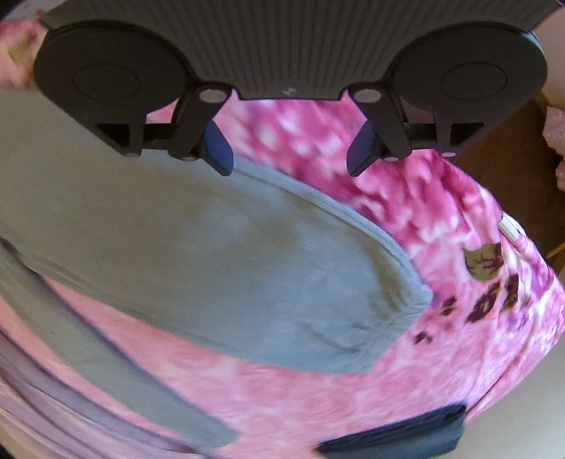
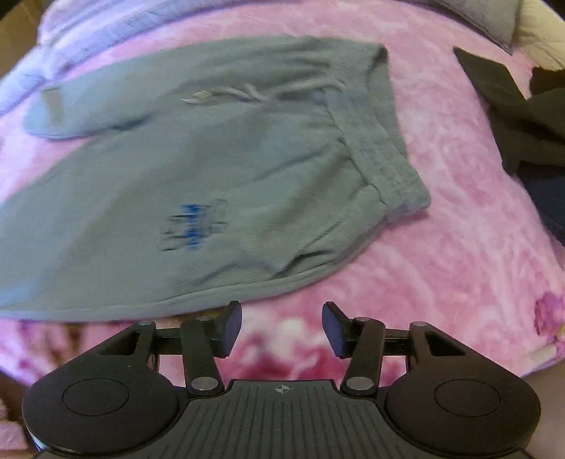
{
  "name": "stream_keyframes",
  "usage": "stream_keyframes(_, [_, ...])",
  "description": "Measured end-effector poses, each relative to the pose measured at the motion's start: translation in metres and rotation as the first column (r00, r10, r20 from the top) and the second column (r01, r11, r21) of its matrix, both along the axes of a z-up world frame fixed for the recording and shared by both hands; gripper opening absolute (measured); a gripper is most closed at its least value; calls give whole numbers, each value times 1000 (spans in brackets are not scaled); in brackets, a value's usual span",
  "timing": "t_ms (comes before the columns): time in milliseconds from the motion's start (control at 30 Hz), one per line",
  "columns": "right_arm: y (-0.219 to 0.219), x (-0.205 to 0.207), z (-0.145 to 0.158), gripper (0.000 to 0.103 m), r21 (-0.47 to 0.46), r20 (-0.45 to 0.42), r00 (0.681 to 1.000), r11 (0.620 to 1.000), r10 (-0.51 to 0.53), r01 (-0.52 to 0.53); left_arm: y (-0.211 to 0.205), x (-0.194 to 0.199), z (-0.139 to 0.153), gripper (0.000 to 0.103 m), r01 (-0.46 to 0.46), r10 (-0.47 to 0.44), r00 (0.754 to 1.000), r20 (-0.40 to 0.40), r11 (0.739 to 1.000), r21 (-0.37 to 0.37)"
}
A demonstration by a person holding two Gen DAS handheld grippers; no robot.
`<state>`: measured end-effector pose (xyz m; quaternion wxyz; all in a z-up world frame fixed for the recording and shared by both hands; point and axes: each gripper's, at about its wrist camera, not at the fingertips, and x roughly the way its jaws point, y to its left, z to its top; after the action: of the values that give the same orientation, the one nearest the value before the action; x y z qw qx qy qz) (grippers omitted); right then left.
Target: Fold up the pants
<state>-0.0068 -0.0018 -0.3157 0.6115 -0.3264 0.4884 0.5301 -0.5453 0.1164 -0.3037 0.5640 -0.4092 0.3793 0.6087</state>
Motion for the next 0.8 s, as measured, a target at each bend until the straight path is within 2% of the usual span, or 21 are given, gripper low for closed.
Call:
stream_keyframes(67, [-11,-9,22,67,18,-43,999,999,28,-27,-21,21,25,72,69,-69,998,-7,998,-6])
stream_keyframes(100, [-18,-13,35,70,19,-70,996,999,46,-45,-34,30,40,73,108,-108,994,-8,994,3])
stream_keyframes(133, [-23,-19,47,73,25,-91,993,997,69,-67,-47,39,56,80,139,-139,990,-11,990,13])
stream_keyframes(167, [-30,-27,61,73,40,-111,988,994,105,-101,-58,47,71,86,169,-169,986,-12,985,17])
stream_keyframes(267, [-52,-51,100,74,83,-101,976,979,193,-185,-91,69,108,87,230,-230,973,-9,972,51])
stream_keyframes(433, [-77,-63,157,74,172,-69,959,950,276,-261,-125,90,166,90,261,-260,965,-26,956,132])
stream_keyframes(600, [-95,-61,204,74,237,-30,958,934,284,-269,-147,105,212,94,284,-281,959,-43,938,201])
stream_keyframes(667, [-101,-60,221,74,256,-15,958,927,286,-272,-153,110,227,99,285,-278,959,-61,932,222])
stream_keyframes(800, [-107,-59,241,74,280,0,962,923,275,-264,-166,123,253,102,322,-295,946,-134,901,290])
